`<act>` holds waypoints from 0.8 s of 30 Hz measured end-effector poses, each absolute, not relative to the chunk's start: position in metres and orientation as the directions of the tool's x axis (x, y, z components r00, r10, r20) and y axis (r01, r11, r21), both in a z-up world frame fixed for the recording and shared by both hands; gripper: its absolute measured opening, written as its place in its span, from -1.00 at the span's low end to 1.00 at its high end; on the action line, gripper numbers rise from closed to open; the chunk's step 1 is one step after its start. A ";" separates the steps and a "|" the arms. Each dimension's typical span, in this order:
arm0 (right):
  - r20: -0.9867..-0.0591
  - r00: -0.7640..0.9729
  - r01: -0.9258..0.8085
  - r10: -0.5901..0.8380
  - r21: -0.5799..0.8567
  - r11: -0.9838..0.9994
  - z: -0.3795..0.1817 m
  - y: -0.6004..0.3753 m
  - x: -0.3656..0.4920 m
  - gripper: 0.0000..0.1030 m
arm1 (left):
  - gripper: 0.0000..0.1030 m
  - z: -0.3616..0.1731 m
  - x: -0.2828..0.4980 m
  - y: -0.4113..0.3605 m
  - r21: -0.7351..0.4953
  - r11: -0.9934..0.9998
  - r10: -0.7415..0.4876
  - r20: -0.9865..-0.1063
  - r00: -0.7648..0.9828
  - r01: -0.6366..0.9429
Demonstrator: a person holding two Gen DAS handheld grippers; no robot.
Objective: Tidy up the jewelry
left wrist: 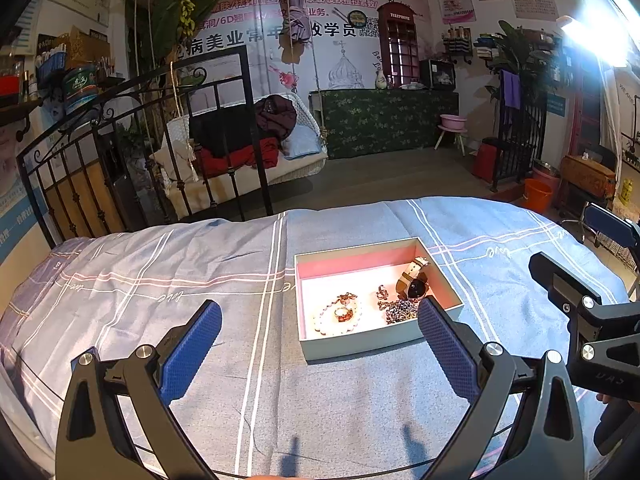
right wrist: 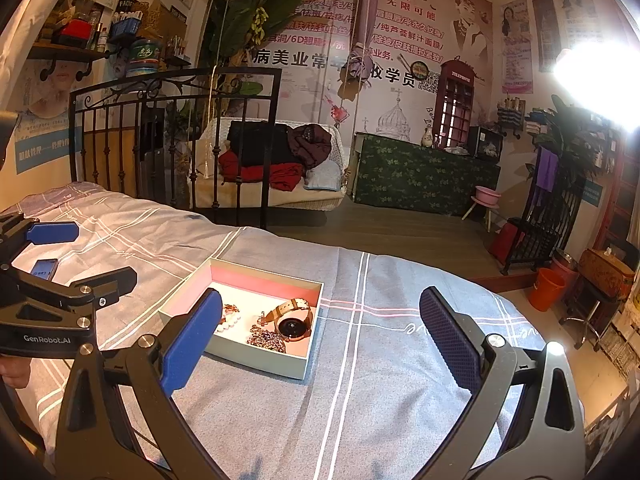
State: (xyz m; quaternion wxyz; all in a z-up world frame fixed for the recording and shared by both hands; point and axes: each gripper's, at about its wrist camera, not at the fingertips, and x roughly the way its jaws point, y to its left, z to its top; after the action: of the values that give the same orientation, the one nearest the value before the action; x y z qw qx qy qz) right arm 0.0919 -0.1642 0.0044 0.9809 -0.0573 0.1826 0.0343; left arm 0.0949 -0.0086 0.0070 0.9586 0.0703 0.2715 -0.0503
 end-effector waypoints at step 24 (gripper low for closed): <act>-0.367 0.929 -0.089 0.048 -0.097 0.991 0.005 -0.166 0.091 0.89 | 0.88 0.011 0.098 -0.006 0.094 0.988 -0.053 -0.534 0.844 0.121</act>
State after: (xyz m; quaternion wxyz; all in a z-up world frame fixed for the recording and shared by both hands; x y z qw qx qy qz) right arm 0.0908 -0.1656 0.0052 0.9805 -0.0560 0.1849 0.0349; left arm 0.0983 -0.0056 0.0107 0.9581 0.0620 0.2758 -0.0455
